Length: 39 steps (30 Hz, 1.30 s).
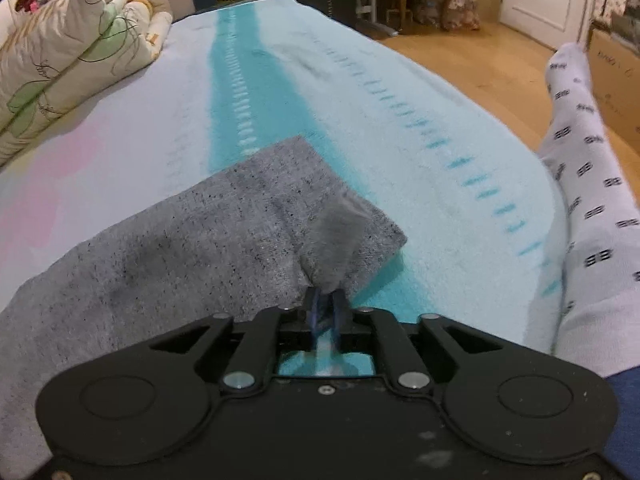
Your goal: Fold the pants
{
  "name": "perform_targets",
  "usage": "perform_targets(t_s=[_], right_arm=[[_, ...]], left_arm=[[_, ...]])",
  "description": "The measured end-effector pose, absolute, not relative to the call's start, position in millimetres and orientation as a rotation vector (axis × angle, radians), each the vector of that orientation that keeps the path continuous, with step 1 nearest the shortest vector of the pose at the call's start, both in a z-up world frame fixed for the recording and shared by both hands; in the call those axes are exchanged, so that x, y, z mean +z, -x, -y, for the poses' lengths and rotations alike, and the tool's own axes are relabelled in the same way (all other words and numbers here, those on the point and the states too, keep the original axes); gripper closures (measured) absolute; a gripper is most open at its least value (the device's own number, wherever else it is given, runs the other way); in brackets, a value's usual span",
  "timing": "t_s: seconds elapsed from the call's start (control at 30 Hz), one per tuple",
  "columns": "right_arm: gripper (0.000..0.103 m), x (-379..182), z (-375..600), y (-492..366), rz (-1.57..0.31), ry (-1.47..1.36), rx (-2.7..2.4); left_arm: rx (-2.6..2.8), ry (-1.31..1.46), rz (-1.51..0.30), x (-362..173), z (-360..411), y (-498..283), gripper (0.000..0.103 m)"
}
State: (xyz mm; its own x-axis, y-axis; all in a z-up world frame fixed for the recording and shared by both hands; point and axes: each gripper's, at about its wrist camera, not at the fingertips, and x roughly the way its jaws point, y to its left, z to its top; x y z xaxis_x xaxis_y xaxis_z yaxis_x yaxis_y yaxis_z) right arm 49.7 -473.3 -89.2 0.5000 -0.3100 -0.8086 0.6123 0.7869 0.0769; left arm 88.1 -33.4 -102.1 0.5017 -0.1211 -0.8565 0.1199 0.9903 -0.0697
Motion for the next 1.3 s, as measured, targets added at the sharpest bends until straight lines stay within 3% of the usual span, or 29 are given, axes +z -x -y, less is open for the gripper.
perform_targets(t_s=[0.07,0.33,0.57,0.77,0.87,1.17,1.23,1.27,1.3], right_arm=[[0.075,-80,469,-47,-0.863,-0.354,-0.597],[0.073,-44,413,-47,-0.789,-0.281,-0.466],[0.071,-28,302,-76,-0.801,-0.244,-0.136],[0.067,-24,192,-95,-0.827,-0.228,0.167],[0.062,-25,136,-100,-0.845,-0.167,0.300],[0.060,-40,37,-112,-0.885,-0.012,0.505],[0.060,-45,26,-112,-0.892,0.024,0.513],[0.060,-47,27,-112,-0.896,0.035,0.514],[0.060,-49,25,-112,-0.901,0.047,0.516]], left_arm=[[-0.173,-0.015,-1.051,-99,34,-84,0.092],[-0.247,-0.081,-1.011,-54,3,-90,0.092],[-0.084,-0.064,-0.909,-6,-86,-127,0.091],[0.084,-0.077,-0.889,-1,-172,-153,0.090],[0.131,-0.078,-0.902,-7,-206,-164,0.072],[0.147,0.071,-0.945,-30,-270,-182,0.061],[0.103,0.105,-0.958,-36,-275,-181,0.047],[0.077,0.118,-0.971,-40,-275,-182,0.032],[0.054,0.124,-0.981,-45,-277,-183,0.025]])
